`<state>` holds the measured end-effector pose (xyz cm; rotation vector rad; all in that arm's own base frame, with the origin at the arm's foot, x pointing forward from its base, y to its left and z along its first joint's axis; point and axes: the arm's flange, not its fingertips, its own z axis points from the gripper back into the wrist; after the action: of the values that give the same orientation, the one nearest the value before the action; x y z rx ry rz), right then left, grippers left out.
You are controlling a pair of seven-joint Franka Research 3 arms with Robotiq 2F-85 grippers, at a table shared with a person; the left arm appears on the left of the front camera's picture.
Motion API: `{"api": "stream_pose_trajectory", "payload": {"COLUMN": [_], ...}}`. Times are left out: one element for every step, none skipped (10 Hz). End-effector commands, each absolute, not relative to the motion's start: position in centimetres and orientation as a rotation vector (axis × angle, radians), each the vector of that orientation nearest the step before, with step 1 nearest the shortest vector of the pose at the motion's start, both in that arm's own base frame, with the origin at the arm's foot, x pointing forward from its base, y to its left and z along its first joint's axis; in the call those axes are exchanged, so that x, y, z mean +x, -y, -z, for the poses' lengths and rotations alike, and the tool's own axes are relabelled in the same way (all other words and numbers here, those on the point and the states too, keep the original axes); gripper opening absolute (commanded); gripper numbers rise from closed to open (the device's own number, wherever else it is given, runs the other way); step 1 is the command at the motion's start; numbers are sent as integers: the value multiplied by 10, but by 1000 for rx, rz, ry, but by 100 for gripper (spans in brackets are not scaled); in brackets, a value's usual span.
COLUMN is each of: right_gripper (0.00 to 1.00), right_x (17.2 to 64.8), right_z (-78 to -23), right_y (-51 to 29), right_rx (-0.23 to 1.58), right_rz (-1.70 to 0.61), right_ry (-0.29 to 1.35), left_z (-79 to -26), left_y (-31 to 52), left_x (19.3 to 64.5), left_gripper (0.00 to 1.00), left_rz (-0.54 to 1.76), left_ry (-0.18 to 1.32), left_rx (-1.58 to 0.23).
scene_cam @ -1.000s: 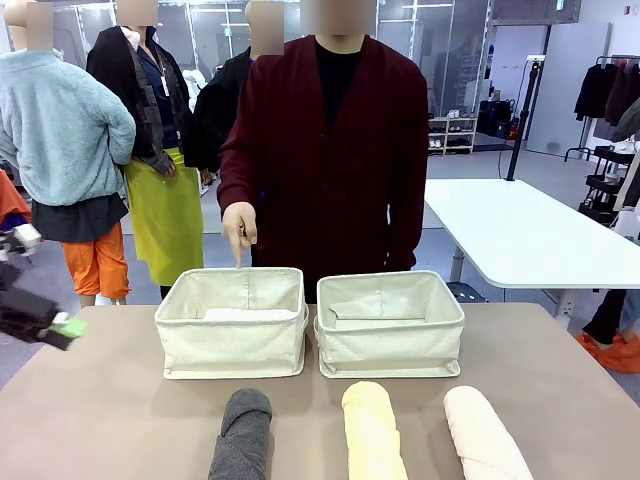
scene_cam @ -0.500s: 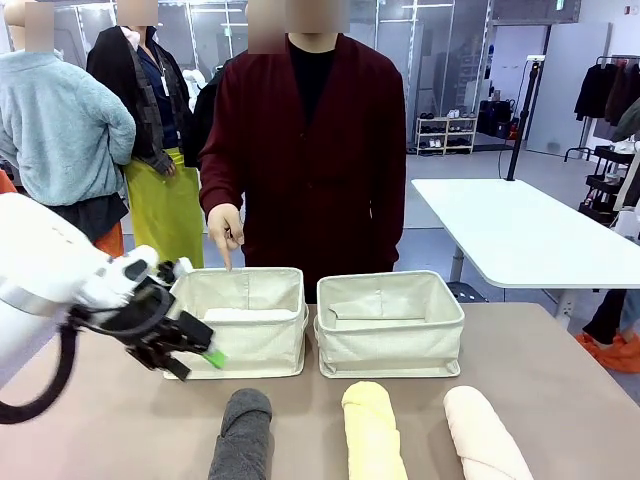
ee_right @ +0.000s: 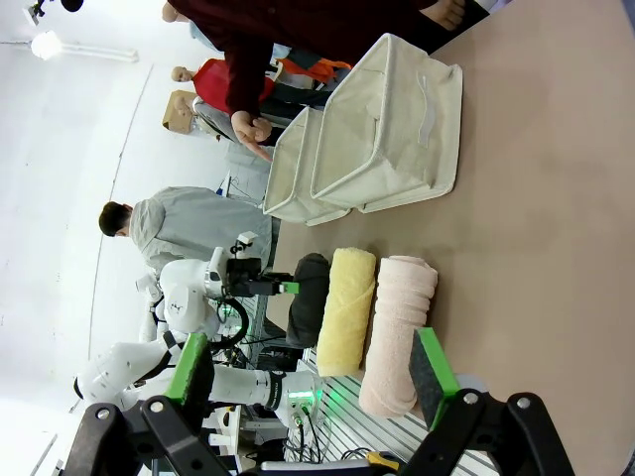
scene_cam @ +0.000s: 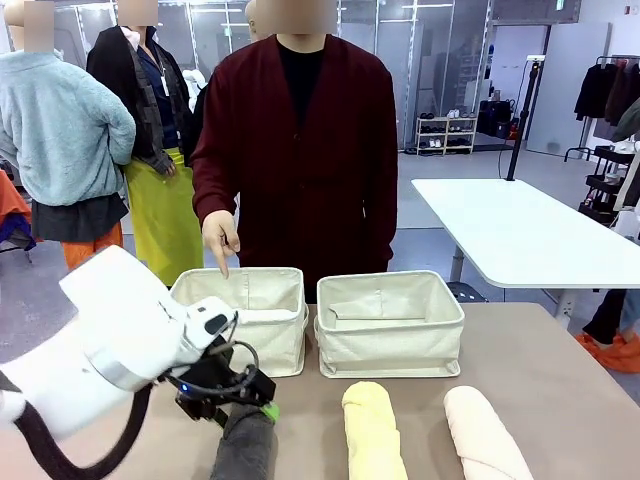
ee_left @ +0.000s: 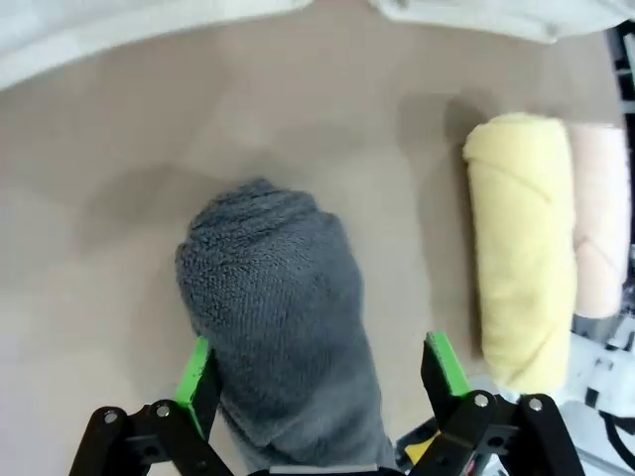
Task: Divide the towels into two baskets.
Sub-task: Pick up one hotel-folded towel from the bottom of the table and place it in the Fabric basket indicated by the person.
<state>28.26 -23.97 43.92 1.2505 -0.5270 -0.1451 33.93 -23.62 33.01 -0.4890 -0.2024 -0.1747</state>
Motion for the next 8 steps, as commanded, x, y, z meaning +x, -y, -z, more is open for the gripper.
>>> {"api": "stream_pose_trajectory", "payload": {"right_gripper": [100, 100, 100, 100, 100, 100, 100, 100], "right_x": [279, 279, 279, 279, 279, 279, 279, 279], "right_z": [-442, -442, -442, -442, -442, -442, -442, -442], "right_y": [240, 240, 240, 240, 240, 240, 240, 240], "right_rx": [1252, 1252, 1252, 1252, 1252, 1252, 1252, 1252], "right_rz": [135, 135, 135, 135, 135, 135, 135, 135], "right_ry": [534, 534, 534, 534, 534, 534, 534, 534], "left_z": [-287, -283, -279, -278, -288, -298, -305, -315], "left_y": [172, 172, 170, 171, 172, 171, 167, 163], "left_x": [211, 210, 208, 204, 201, 197, 199, 197], "left_gripper": [100, 100, 100, 100, 100, 76, 40, 16], "left_rz": [144, 125, 119, 158, 172, 245, 185, 208], "left_ry": [198, 216, 246, 209, 246, 244, 307, 293], "left_rx": [-484, -471, -426, -421, -464, -517, -562, -560]}}
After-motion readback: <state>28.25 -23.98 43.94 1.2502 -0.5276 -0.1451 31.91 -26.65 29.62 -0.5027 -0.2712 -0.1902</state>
